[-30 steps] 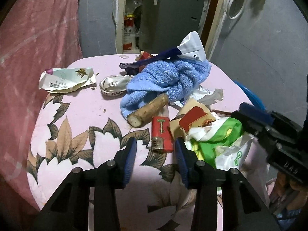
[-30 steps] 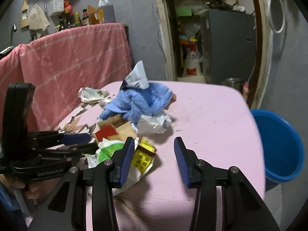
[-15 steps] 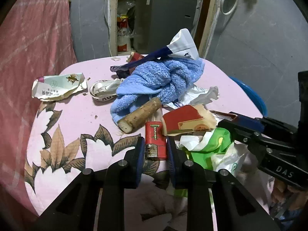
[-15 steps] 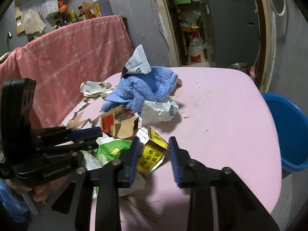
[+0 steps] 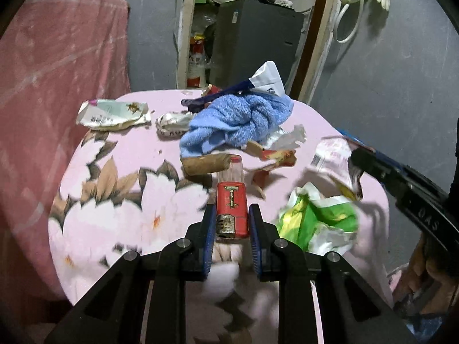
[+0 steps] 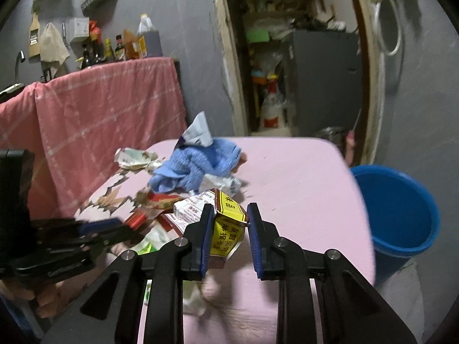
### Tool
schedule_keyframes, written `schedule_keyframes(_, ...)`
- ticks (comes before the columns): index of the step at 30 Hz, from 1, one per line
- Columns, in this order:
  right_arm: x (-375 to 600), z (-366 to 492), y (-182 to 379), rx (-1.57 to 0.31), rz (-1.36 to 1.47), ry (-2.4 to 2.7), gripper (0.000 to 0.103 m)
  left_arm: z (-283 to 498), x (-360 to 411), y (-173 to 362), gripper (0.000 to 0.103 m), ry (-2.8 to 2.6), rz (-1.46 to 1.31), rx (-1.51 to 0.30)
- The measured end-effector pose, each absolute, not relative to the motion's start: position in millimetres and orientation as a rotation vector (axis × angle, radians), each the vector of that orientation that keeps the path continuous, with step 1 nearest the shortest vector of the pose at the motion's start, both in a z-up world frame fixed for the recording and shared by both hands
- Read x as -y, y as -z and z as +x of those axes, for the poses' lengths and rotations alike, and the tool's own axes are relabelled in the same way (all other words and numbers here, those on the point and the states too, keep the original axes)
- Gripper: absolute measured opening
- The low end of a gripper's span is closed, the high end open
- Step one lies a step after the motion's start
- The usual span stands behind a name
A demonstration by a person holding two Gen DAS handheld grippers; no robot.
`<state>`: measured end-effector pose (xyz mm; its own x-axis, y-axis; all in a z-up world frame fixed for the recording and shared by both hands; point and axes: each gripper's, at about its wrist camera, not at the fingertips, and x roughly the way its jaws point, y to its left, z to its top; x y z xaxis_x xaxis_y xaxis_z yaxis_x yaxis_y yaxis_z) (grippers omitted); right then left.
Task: Collect trash
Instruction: 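Grasp the red lighter with the left tool while the right tool grasps the yellow paper box, then carry both items over the blue bucket and open both tools to drop them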
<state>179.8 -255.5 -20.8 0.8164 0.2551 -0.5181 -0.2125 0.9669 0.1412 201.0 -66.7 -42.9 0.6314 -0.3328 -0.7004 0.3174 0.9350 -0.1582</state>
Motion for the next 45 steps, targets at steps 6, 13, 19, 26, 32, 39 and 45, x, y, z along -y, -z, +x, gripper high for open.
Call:
schedule_keyframes(6, 261.4, 161.9, 9.7, -0.482, 0.062, -0.217, 0.021, 175.5, 69.6, 30.0, 0.019, 0.387, -0.061, -0.758)
schedule_keyframes(13, 270.2, 137.8, -6.6, -0.36, 0.05, -0.169, 0.021, 153.7, 84.5, 8.3, 0.019, 0.377, -0.07, -0.62)
schedule_keyframes(19, 290.5, 122.4, -25.6, -0.213, 0.038, -0.085, 0.021, 157.1, 108.3, -18.5, 0.019, 0.394, -0.115, -0.435)
schedule_keyframes(26, 329.3, 129.0, -41.1, -0.09, 0.011, 0.03, 0.021, 176.3, 158.2, -42.7, 0.019, 0.453, -0.089, -0.266)
schedule_keyframes(32, 375.5, 147.0, -33.8, -0.065, 0.011, 0.141, 0.022, 210.2, 209.9, -42.1, 0.019, 0.523, -0.092, -0.29)
schedule_keyframes(39, 434.6, 176.2, 0.5, -0.162, 0.084, 0.23, 0.022, 265.8, 266.9, -18.1, 0.019, 0.612, -0.103, -0.497)
schedule_keyframes(45, 470.8, 197.0, 37.7, -0.316, 0.17, 0.279, 0.022, 298.4, 318.2, 7.8, 0.019, 0.663, -0.058, -0.669)
